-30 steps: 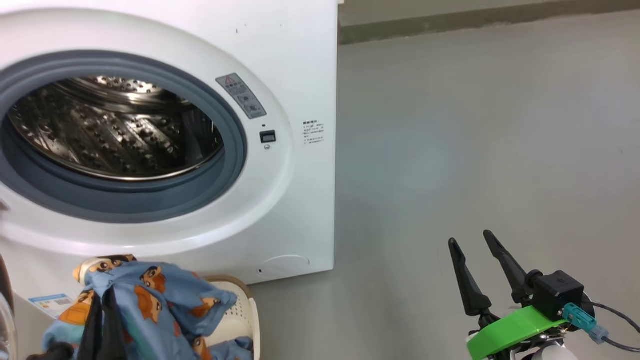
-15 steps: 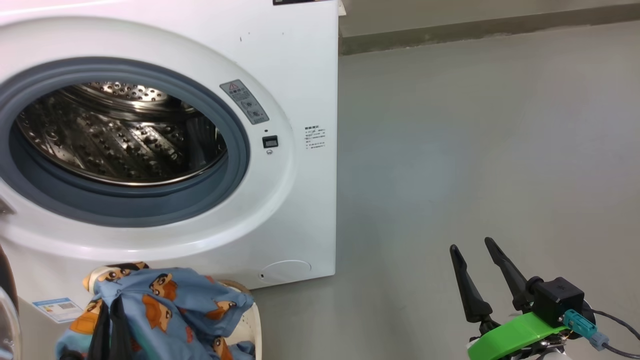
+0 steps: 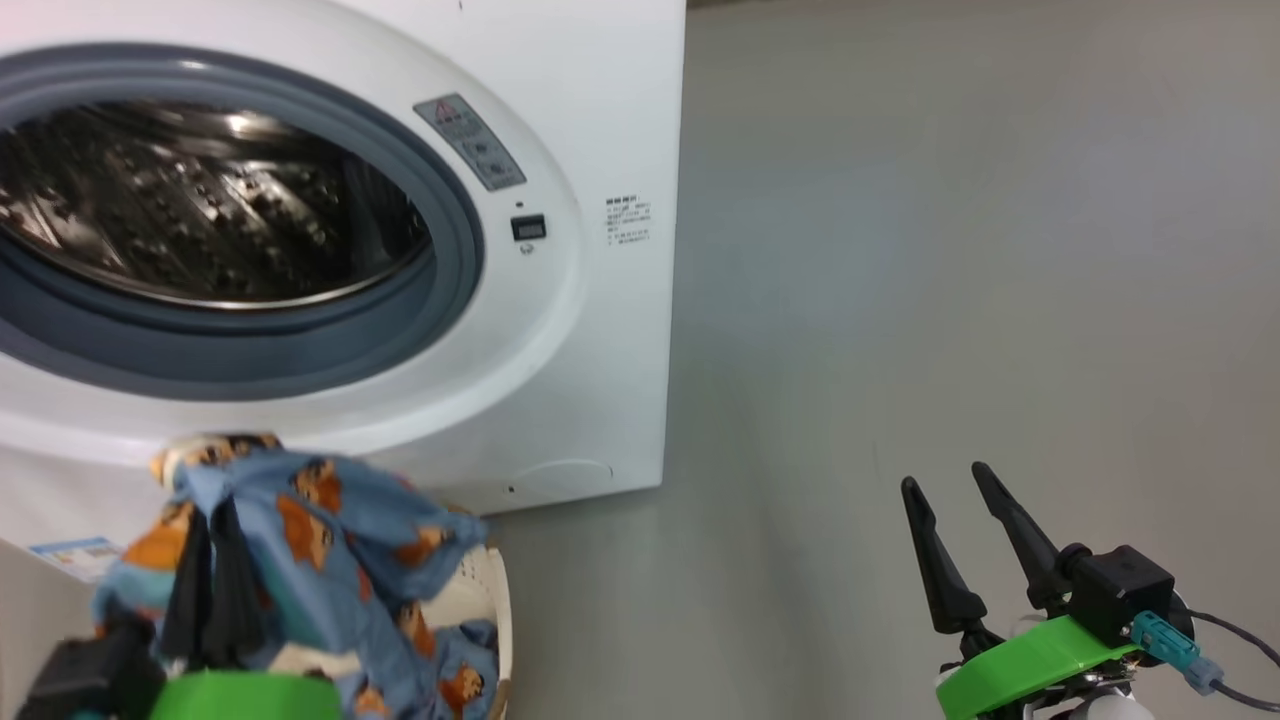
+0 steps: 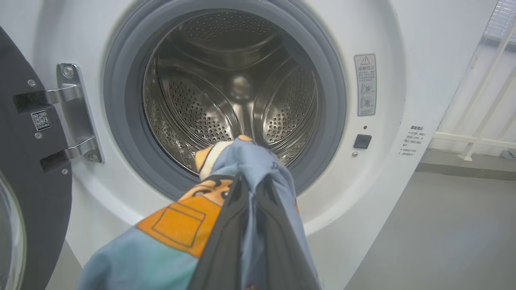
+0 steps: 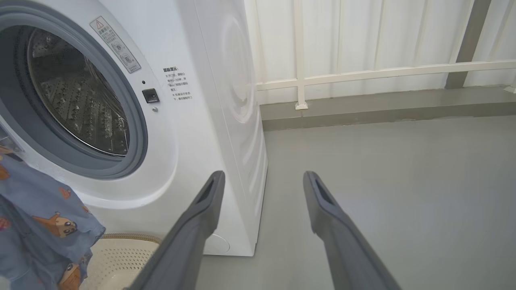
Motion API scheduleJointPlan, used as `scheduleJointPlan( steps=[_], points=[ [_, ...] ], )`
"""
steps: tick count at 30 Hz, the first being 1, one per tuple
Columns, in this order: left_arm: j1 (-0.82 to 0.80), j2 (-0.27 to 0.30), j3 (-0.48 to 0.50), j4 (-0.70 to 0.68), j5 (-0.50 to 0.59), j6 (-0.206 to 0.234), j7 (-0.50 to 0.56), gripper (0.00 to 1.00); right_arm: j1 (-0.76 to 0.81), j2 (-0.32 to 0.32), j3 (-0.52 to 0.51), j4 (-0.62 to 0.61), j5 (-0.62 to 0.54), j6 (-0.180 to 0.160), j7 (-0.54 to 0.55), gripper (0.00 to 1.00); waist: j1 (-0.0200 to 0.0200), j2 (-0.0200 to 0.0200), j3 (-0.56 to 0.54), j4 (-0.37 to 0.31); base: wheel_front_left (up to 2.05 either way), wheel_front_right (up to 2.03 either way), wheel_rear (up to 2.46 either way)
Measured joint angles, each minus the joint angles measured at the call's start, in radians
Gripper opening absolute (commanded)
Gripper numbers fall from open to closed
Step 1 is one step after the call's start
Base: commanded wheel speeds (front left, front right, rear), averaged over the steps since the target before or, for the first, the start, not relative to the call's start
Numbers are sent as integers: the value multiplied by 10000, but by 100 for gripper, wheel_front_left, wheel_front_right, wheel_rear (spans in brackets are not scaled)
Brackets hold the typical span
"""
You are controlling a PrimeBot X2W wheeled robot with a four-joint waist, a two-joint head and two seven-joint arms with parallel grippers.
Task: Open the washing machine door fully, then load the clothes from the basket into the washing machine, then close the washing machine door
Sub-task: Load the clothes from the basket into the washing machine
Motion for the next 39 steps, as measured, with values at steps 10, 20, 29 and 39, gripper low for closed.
scheduleJointPlan(
  steps=[10,20,29,39],
  points=[
    [-2961,-35,656,44,13,-249,-2,0,-1034,-44,228,-288,2,0,-2,100,2,0,1700,-55,0,0,0],
    [-5759,0,1707,997,742,-913,-12,0,-1805,-29,370,-370,121,0,0,100,2,0,3352,-275,0,0,0],
    [-7540,587,1768,2909,1083,-1166,-13,0,-2269,17,583,-403,280,0,-2,100,2,0,4575,-589,0,0,0],
    [-10010,1555,1285,5808,550,-1250,922,0,-2404,61,616,-479,374,0,-2,100,1,0,5531,-887,0,0,0]
  ],
)
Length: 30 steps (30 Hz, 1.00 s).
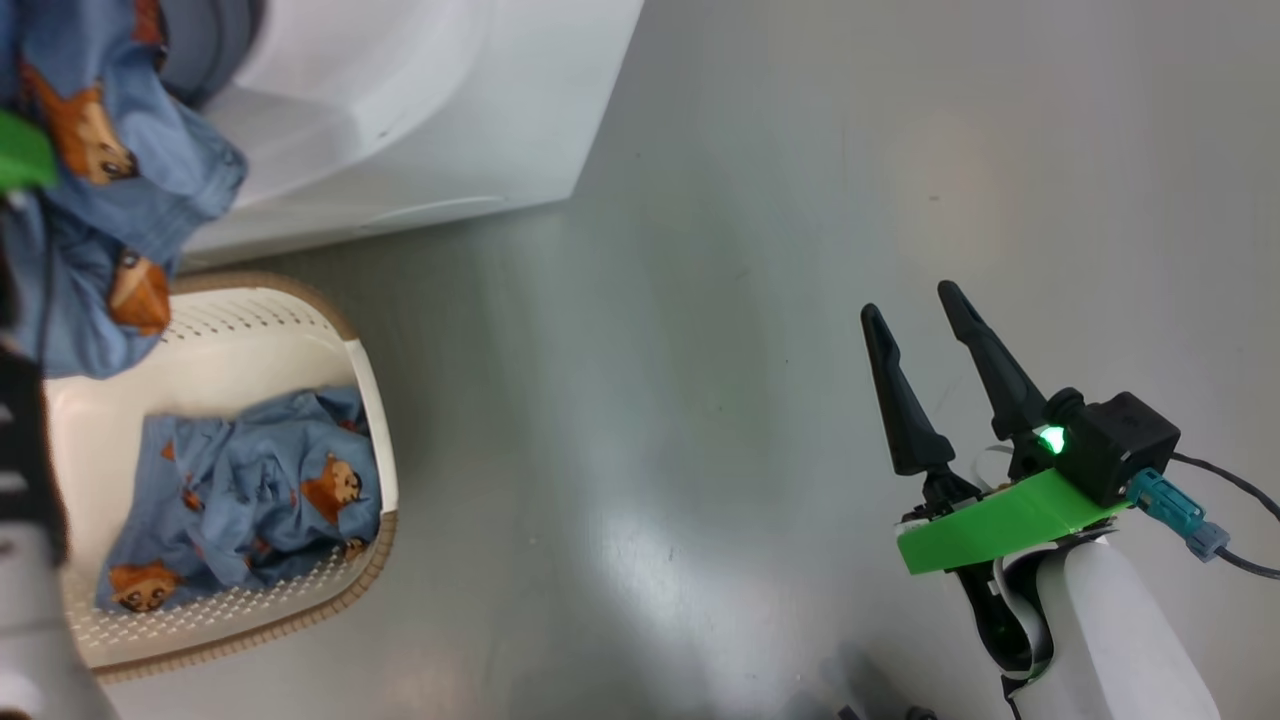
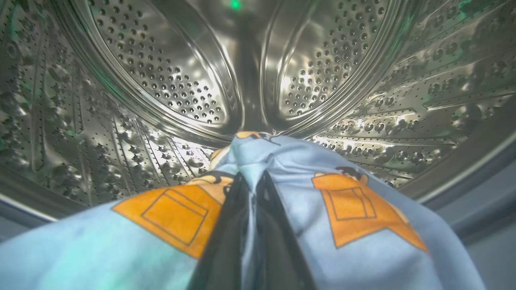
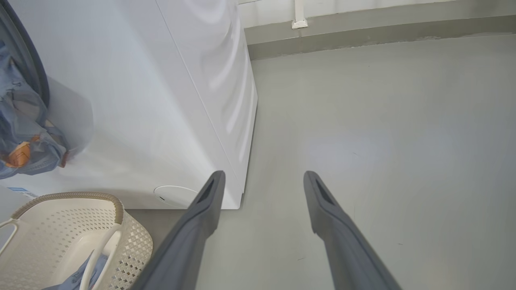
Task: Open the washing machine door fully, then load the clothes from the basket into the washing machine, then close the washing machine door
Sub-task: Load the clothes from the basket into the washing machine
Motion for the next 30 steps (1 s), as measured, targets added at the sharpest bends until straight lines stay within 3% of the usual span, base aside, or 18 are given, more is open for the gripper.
scheduleJointPlan(
  steps=[8,17,23,30],
  points=[
    [-2081,800,-593,849,-677,0,2274,0,-270,21,255,23,173,0,0,100,-1,0,652,-94,0,0,0],
    [-3132,1342,-796,909,-1164,0,3386,0,-724,58,711,52,686,0,0,100,0,0,1426,-321,0,0,0],
    [-3645,1687,-1114,579,-1166,0,3344,0,-961,56,957,63,1003,0,0,100,-1,0,1839,-525,0,0,0],
    [-4389,2464,-1747,-13,-397,0,1595,0,-1134,58,1143,65,1248,0,0,100,-1,0,2152,-787,0,0,0]
  ],
)
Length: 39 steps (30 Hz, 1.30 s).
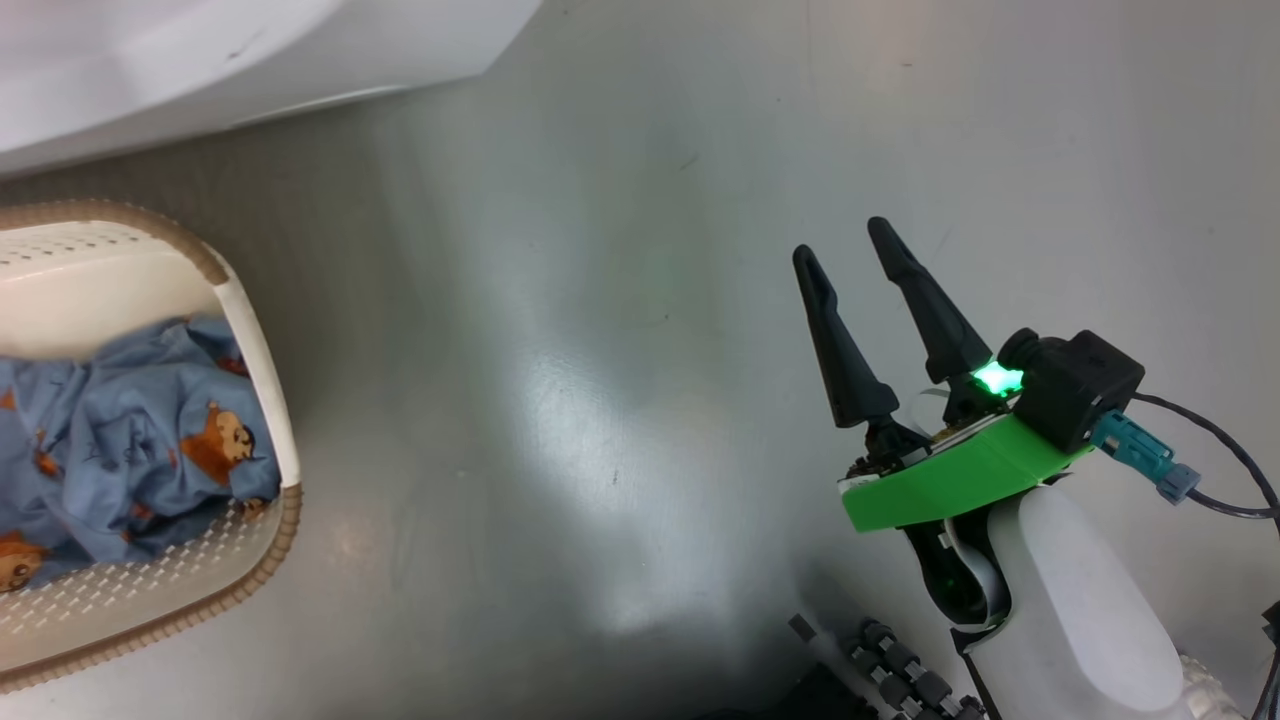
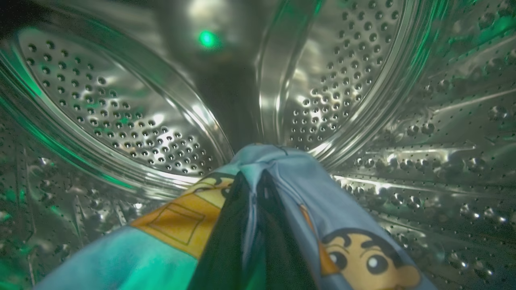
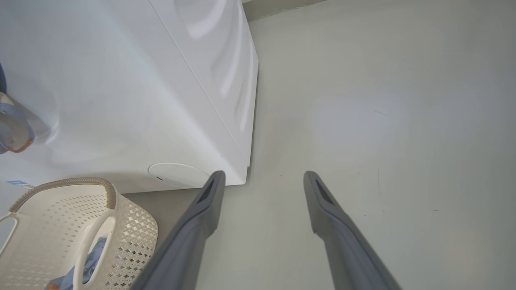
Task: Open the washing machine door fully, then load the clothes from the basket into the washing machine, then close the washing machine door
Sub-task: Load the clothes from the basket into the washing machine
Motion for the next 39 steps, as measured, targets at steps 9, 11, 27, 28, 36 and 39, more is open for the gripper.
scheduleJointPlan(
  steps=[9,11,27,28,36,39],
  points=[
    [-354,314,-222,370,474,6,-1122,0,-155,2,109,63,167,0,0,100,0,0,44,-135,0,0,0],
    [-340,247,-182,566,272,6,-1127,100,-155,2,73,121,169,0,0,100,0,0,-27,-106,0,0,0],
    [2467,-704,-13,299,-999,127,-1388,100,157,0,-792,228,-326,0,0,100,-1,0,-1375,573,0,0,0],
    [2707,-765,6,161,-1051,184,-1409,100,248,0,-811,236,-355,0,0,100,-1,0,-1480,621,0,0,0],
    [5029,-1363,6,-1356,-1321,537,-1743,100,596,-2,-907,330,-740,0,0,100,-2,0,-2281,1029,0,0,0],
    [5868,-1538,115,-1981,-1496,721,-1937,100,694,-2,-934,360,-807,0,0,100,-1,0,-2513,1167,0,0,0]
  ],
)
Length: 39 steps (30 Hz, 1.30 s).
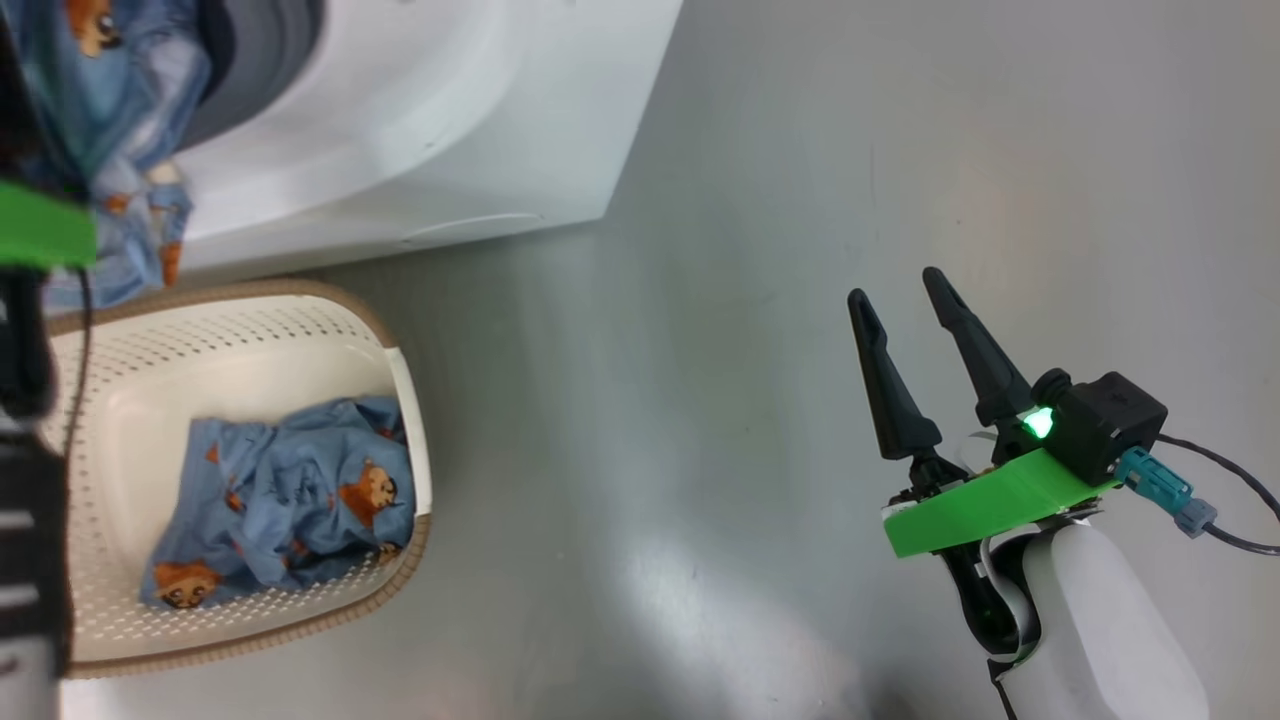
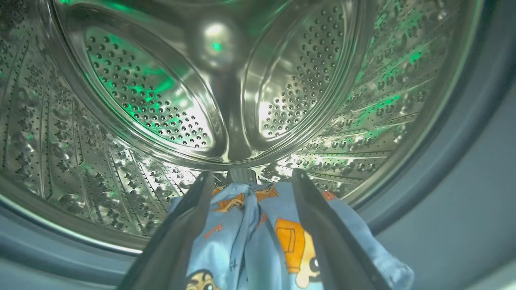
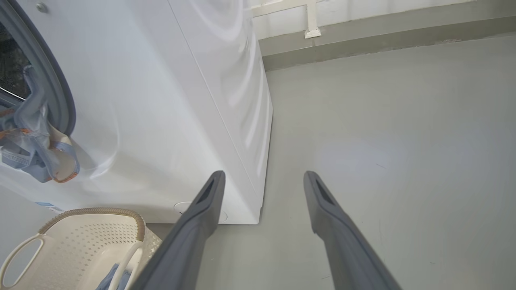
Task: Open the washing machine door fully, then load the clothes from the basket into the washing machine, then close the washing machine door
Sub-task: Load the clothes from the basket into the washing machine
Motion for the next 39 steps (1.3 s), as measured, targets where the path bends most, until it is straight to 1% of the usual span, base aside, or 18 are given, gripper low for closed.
scheduleJointPlan(
  steps=[6,9,12,16,18,21,28,33,39],
  points=[
    [1552,-286,56,-1187,-13,272,-293,100,20,-8,-163,25,-4,0,0,100,0,0,-402,186,0,0,0],
    [2233,-368,207,-1768,38,512,-422,100,48,-8,-161,52,-10,0,0,100,0,0,-594,239,0,0,0],
    [2927,-627,247,-2259,38,612,-506,100,209,-6,-176,71,-10,0,0,100,0,0,-778,284,0,0,0],
    [3850,-832,372,-2654,59,694,-556,100,377,-8,-178,144,-109,0,0,100,0,0,-1017,331,0,0,0],
    [4292,-907,397,-2817,186,700,-583,100,391,-15,-176,153,-165,0,0,100,0,0,-1134,350,0,0,0],
    [4871,-1197,470,-3058,353,782,-583,100,396,-17,-178,157,-196,0,0,100,0,0,-1291,389,0,0,0],
    [5810,-1812,767,-3310,832,761,-585,100,408,-82,-167,153,-198,0,0,100,0,0,-1455,539,0,0,0],
    [6214,-2069,1003,-3154,1118,500,-585,100,415,-102,-140,138,-199,0,0,100,1,0,-1410,565,0,0,0],
    [6640,-2266,1133,-2882,1396,385,-583,100,417,-121,-79,146,-199,0,0,100,1,0,-1362,534,0,0,0]
  ],
)
